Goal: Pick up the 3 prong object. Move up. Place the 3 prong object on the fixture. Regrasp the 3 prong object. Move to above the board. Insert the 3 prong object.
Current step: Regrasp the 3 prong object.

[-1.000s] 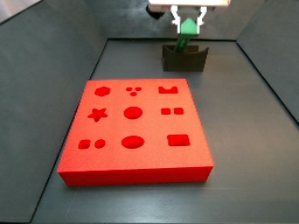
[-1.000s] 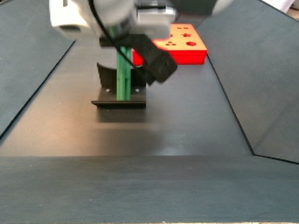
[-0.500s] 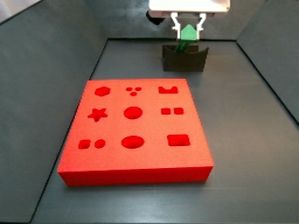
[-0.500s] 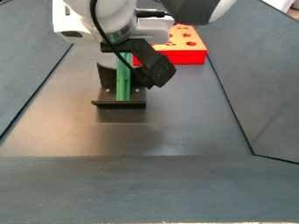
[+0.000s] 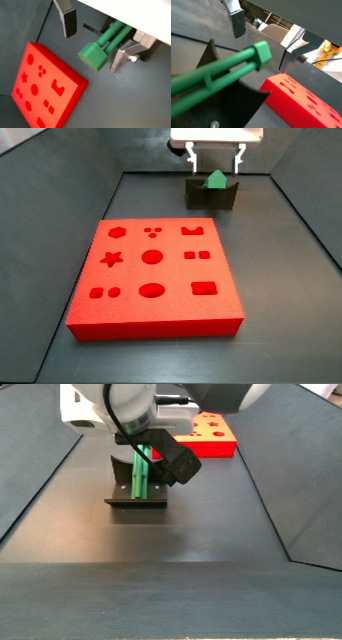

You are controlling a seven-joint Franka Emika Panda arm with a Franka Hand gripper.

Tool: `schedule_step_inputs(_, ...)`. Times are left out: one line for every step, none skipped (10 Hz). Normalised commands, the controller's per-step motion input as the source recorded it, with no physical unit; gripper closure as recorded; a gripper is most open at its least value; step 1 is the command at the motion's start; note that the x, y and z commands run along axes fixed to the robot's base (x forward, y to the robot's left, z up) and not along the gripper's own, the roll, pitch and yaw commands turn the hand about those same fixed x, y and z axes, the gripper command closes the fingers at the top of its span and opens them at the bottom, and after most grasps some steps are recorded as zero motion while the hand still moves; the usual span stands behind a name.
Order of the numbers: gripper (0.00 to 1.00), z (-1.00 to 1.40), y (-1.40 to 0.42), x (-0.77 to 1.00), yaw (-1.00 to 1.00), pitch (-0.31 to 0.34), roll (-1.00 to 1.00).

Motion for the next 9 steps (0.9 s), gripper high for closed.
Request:
schedule_step_inputs(0.0,1.0,0.0,0.0,0.0,-0.047,-0.01)
schedule_step_inputs(0.0,1.0,0.01,-0.02,0.02,-0.042,0.0)
schedule_step_inputs(0.0,1.0,0.01,-0.03,0.03,-0.038,0.0)
schedule_step_inputs(0.0,1.0,0.01,-0.04,0.04,-0.026,0.0)
schedule_step_inputs(0.0,0.9,0.01,-0.04,0.04,-0.019,0.0)
schedule_step_inputs(0.0,0.57,0.01,-0.04,0.05,-0.002,0.0)
schedule_step_inputs(0.0,0.44,0.01,-0.03,0.04,0.004,-0.01)
schedule_step_inputs(0.0,0.67,-0.75,0.14,0.03,0.064,1.0)
schedule_step_inputs(0.0,0.51,-0.73,0.14,0.03,0.066,1.0)
